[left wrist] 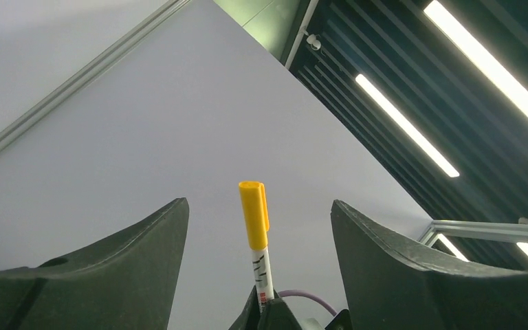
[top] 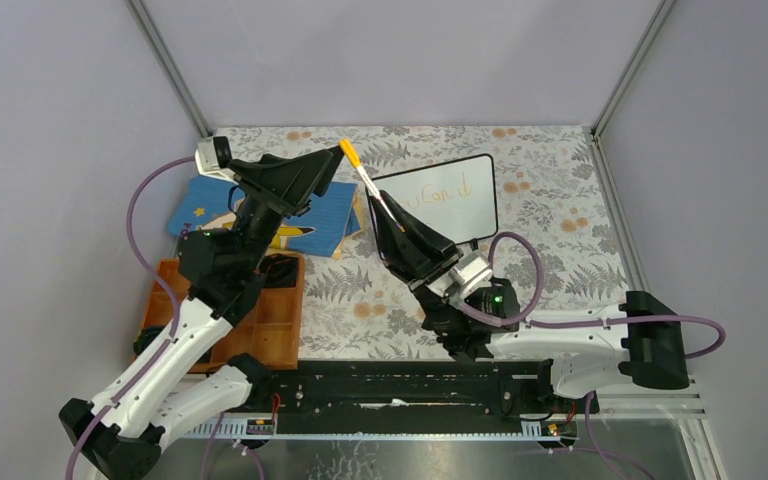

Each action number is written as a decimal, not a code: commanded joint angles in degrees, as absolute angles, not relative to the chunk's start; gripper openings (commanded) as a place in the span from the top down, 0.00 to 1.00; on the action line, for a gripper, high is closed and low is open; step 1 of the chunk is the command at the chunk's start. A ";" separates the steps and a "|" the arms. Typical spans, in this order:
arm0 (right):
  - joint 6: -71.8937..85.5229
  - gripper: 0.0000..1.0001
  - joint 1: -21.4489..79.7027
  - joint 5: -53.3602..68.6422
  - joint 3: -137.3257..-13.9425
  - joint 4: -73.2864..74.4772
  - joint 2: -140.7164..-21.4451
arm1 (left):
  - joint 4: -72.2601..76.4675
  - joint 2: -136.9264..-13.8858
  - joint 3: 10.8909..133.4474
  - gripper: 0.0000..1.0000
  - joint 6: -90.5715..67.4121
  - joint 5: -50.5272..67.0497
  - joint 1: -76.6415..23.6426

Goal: Write a sentence on the whiteboard
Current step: Close the whiteboard marker at the center of the board, then place the whiteboard marker at the center of the board.

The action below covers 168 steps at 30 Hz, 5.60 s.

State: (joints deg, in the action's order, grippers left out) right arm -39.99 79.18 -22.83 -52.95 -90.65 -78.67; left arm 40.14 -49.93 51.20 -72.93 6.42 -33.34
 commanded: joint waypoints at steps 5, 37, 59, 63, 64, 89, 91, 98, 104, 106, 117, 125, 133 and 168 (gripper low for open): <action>-37.33 1.00 79.19 -21.62 -51.63 -92.06 -74.85 | 38.68 -50.75 54.58 0.26 -69.47 5.69 -33.45; -37.36 1.00 79.13 -23.19 -51.52 -91.58 -74.94 | 41.19 -53.83 54.48 0.80 -71.57 10.62 -33.46; -39.27 1.00 79.17 -24.28 -54.87 -92.92 -78.90 | 38.58 -53.37 50.64 1.00 -72.05 13.05 -36.93; -39.65 1.00 79.18 -24.41 -55.31 -93.15 -79.35 | 38.49 -53.39 49.87 1.00 -72.16 13.07 -37.95; -39.77 1.00 79.19 -24.35 -55.36 -93.21 -79.51 | 38.45 -53.43 49.72 1.00 -72.02 13.05 -38.47; -38.65 1.00 79.19 -21.88 -53.90 -90.71 -77.32 | 34.83 -50.32 48.04 0.85 -66.68 5.21 -44.37; -37.14 1.00 79.18 -20.28 -52.62 -89.20 -75.89 | 34.46 -48.80 47.88 0.69 -65.87 2.60 -44.37; -32.93 1.00 79.19 -17.51 -49.49 -85.28 -71.35 | 32.45 -45.71 49.87 0.17 -60.95 -2.36 -44.21; -30.09 1.00 79.19 -16.94 -48.80 -83.09 -69.55 | 30.36 -45.76 52.44 0.10 -58.48 -3.17 -44.17; -29.08 1.00 79.19 -16.79 -48.65 -82.86 -69.44 | 31.62 -45.99 52.07 0.17 -58.76 -2.47 -44.19; -28.12 1.00 79.19 -17.86 -48.43 -83.02 -69.56 | 35.50 -48.58 51.99 0.48 -59.27 5.26 -44.18; -27.26 1.00 79.19 -19.11 -47.77 -81.36 -69.28 | 34.74 -47.95 51.14 1.00 -58.73 4.32 -44.18; -16.31 0.29 79.19 -19.51 -49.38 -50.35 -59.70 | 26.92 -44.30 51.91 1.00 -52.48 0.18 -44.17; 15.91 0.46 69.69 -2.90 -54.04 -14.48 -56.45 | 3.19 -40.29 50.76 1.00 -28.64 23.71 -44.25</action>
State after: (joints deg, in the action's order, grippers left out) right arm 12.88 71.05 -8.19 -54.28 -6.35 -57.43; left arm -0.08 -40.88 51.44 -27.44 21.74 -44.21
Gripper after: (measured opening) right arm 0.542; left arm 0.111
